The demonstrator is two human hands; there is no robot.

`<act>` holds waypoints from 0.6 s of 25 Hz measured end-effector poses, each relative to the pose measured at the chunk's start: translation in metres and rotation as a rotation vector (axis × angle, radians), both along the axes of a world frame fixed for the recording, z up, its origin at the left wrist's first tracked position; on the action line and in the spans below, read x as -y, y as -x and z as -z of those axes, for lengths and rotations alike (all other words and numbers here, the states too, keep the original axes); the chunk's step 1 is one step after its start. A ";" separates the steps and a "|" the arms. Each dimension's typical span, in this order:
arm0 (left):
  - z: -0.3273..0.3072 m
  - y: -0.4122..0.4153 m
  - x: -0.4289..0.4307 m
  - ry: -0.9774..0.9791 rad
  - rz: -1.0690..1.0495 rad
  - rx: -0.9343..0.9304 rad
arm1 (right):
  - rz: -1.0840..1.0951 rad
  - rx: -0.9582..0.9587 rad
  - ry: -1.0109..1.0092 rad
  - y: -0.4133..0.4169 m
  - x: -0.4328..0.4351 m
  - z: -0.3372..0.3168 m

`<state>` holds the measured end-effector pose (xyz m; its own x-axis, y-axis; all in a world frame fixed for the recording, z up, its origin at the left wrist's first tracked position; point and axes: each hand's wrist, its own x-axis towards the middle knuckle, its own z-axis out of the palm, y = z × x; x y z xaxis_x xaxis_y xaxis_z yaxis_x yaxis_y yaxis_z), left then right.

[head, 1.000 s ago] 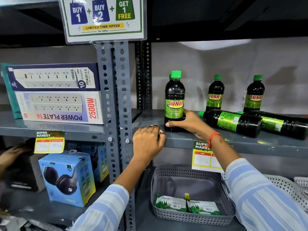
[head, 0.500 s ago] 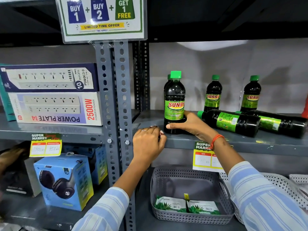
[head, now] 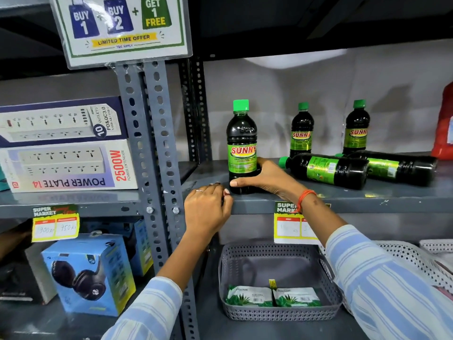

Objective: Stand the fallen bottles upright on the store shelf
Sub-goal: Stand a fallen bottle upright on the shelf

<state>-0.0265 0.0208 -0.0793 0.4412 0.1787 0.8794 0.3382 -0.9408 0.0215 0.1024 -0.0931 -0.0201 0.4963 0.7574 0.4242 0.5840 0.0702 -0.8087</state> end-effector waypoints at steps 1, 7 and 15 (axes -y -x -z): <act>-0.001 -0.001 0.000 -0.008 -0.004 0.003 | -0.007 0.008 0.008 0.002 0.001 -0.002; -0.010 -0.008 0.024 0.009 -0.102 0.044 | 0.284 0.151 -0.182 0.014 0.030 -0.007; -0.016 -0.059 0.120 -0.074 0.020 -0.004 | 0.658 0.815 0.327 -0.058 0.124 -0.033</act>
<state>0.0321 -0.0996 -0.0637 0.4474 0.1038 0.8883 0.3189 -0.9465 -0.0500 0.1606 -0.2167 0.0129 0.5065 0.5830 0.6352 0.7965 -0.5984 -0.0860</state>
